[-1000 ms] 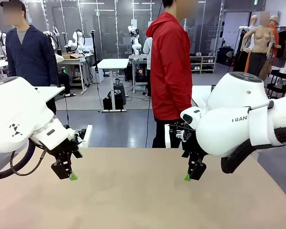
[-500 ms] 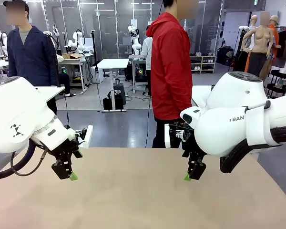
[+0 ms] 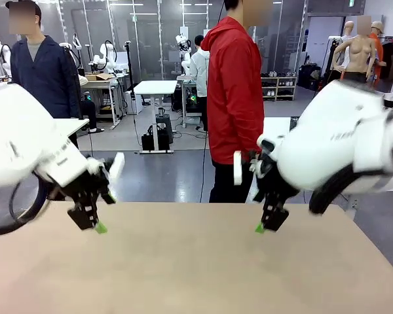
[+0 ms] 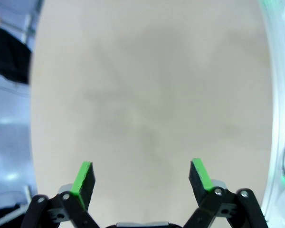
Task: Fold the towels and place them in the basket.
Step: When a person lays out a Towel with hook on the table, fold it in half twice.
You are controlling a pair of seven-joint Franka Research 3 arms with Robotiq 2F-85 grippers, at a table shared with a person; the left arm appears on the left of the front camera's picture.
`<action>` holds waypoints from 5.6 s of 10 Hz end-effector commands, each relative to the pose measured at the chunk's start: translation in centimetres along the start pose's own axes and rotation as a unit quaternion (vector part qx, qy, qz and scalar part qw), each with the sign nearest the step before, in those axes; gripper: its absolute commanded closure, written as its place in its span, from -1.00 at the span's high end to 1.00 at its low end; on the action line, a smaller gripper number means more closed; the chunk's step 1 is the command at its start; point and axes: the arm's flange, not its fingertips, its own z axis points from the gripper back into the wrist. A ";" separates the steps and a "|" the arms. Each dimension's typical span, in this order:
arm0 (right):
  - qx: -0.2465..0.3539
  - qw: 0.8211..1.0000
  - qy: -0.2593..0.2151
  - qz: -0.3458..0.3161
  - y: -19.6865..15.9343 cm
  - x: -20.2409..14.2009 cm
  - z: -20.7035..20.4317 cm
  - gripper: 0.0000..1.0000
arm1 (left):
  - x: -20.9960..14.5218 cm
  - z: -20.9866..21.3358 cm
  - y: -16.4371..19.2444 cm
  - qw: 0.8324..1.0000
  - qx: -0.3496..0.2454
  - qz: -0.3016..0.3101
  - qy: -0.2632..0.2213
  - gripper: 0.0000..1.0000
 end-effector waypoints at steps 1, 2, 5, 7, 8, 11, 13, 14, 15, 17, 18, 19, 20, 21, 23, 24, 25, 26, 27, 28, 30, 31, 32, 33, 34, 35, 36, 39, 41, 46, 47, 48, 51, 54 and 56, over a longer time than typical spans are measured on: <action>0.009 0.997 -0.075 0.002 -2.2 -2.0 6.8 1.00 | -0.7 6.1 3.3 0.995 -0.055 -0.016 -0.078 1.00; 0.004 0.993 -0.118 0.002 -2.8 -3.7 11.2 1.00 | -1.6 10.1 4.8 0.990 -0.059 -0.010 -0.129 1.00; 0.042 0.966 -0.255 0.005 -5.0 -8.9 18.8 1.00 | -5.4 16.9 8.5 0.956 -0.087 -0.001 -0.280 1.00; 0.068 0.943 -0.326 -0.010 -5.8 -12.0 20.5 1.00 | -8.1 18.9 9.4 0.934 -0.106 0.008 -0.342 1.00; 0.068 0.933 -0.353 -0.019 -6.0 -13.0 20.7 1.00 | -9.1 19.1 9.8 0.926 -0.115 0.017 -0.360 1.00; 0.070 0.923 -0.378 -0.007 -6.4 -13.7 20.5 1.00 | -10.4 18.6 10.1 0.923 -0.107 0.042 -0.366 1.00; 0.069 0.921 -0.382 -0.024 -5.6 -14.2 21.0 1.00 | -10.9 18.5 9.5 0.921 -0.115 0.034 -0.371 1.00; 0.069 0.921 -0.382 -0.024 -5.6 -14.2 21.0 1.00 | -10.9 18.5 9.5 0.921 -0.115 0.034 -0.371 1.00; 0.076 0.921 -0.382 -0.032 -5.9 -14.5 20.4 1.00 | -11.2 18.1 9.8 0.922 -0.115 0.041 -0.366 1.00; 0.082 0.919 -0.379 -0.073 -7.3 -14.2 21.5 1.00 | -9.9 19.4 10.8 0.932 -0.094 0.093 -0.336 1.00; 0.071 0.922 -0.370 -0.092 -7.7 -14.4 22.4 1.00 | -9.7 20.3 11.2 0.934 -0.090 0.102 -0.329 1.00; 0.062 0.920 -0.375 -0.097 -7.8 -14.5 23.7 1.00 | -9.6 21.6 11.6 0.936 -0.077 0.108 -0.327 1.00; 0.057 0.919 -0.380 -0.094 -7.7 -14.7 24.9 1.00 | -9.6 22.7 11.9 0.938 -0.062 0.114 -0.322 1.00; 0.049 0.917 -0.385 -0.090 -7.6 -15.2 26.0 1.00 | -9.9 23.5 12.2 0.940 -0.052 0.114 -0.318 1.00; 0.044 0.914 -0.393 -0.085 -7.4 -16.9 28.1 1.00 | -11.3 24.6 12.9 0.940 -0.043 0.134 -0.310 1.00; 0.040 0.914 -0.393 -0.087 -7.3 -17.5 29.0 1.00 | -11.9 25.0 13.0 0.942 -0.037 0.135 -0.305 1.00; 0.037 0.915 -0.392 -0.086 -7.2 -18.0 29.6 1.00 | -12.3 25.3 12.9 0.943 -0.032 0.137 -0.301 1.00; 0.035 0.917 -0.390 -0.084 -7.1 -18.4 30.1 1.00 | -12.5 25.5 12.9 0.944 -0.036 0.123 -0.305 1.00; 0.032 0.918 -0.385 -0.085 -7.1 -18.7 30.3 1.00 | -12.8 26.0 13.0 0.947 -0.034 0.108 -0.301 1.00; 0.033 0.919 -0.384 -0.087 -7.0 -18.9 30.5 1.00 | -13.1 26.4 12.9 0.948 -0.030 0.111 -0.298 1.00; 0.029 0.920 -0.379 -0.093 -7.1 -19.3 30.7 1.00 | -13.3 26.8 13.1 0.947 -0.024 0.113 -0.300 1.00; 0.029 0.922 -0.376 -0.094 -7.2 -19.4 30.7 1.00 | -13.5 27.1 13.1 0.947 -0.025 0.113 -0.300 1.00; 0.031 0.922 -0.374 -0.093 -7.2 -19.4 30.5 1.00 | -13.7 27.2 13.0 0.947 -0.025 0.115 -0.298 1.00; 0.031 0.923 -0.373 -0.091 -7.2 -19.3 30.4 1.00 | -13.8 27.3 13.0 0.948 -0.022 0.119 -0.295 1.00; 0.030 0.924 -0.371 -0.090 -7.3 -19.2 30.2 1.00 | -13.9 27.5 12.8 0.949 -0.021 0.121 -0.290 1.00; 0.029 0.925 -0.369 -0.091 -7.5 -19.1 30.0 1.00 | -14.0 27.8 12.6 0.950 -0.021 0.122 -0.288 1.00; 0.029 0.925 -0.368 -0.091 -7.6 -19.1 29.9 1.00 | -14.4 28.2 12.5 0.950 -0.019 0.124 -0.286 1.00; 0.032 0.920 -0.379 -0.091 -7.3 -19.1 29.7 1.00 | -14.4 27.6 12.7 0.947 -0.011 0.128 -0.295 1.00; 0.032 0.920 -0.379 -0.091 -7.3 -19.1 29.7 1.00 | -14.4 27.6 12.7 0.947 -0.011 0.128 -0.295 1.00; 0.032 0.920 -0.379 -0.091 -7.3 -19.1 29.7 1.00 | -14.4 27.6 12.7 0.947 -0.011 0.128 -0.295 1.00; 0.032 0.920 -0.379 -0.091 -7.3 -19.1 29.7 1.00 | -14.4 27.6 12.7 0.947 -0.011 0.128 -0.295 1.00; 0.032 0.920 -0.379 -0.091 -7.3 -19.1 29.7 1.00 | -14.4 27.6 12.7 0.947 -0.011 0.128 -0.295 1.00; 0.036 0.934 -0.348 -0.076 -7.5 -18.6 29.6 1.00 | -14.1 27.8 12.4 0.959 0.008 0.132 -0.251 1.00; 0.033 0.948 -0.307 -0.071 -7.5 -18.0 29.3 1.00 | -13.4 27.9 12.2 0.969 0.028 0.135 -0.204 1.00; 0.045 0.955 -0.287 -0.065 -7.6 -17.9 29.1 1.00 | -13.2 28.1 12.0 0.973 0.044 0.141 -0.177 1.00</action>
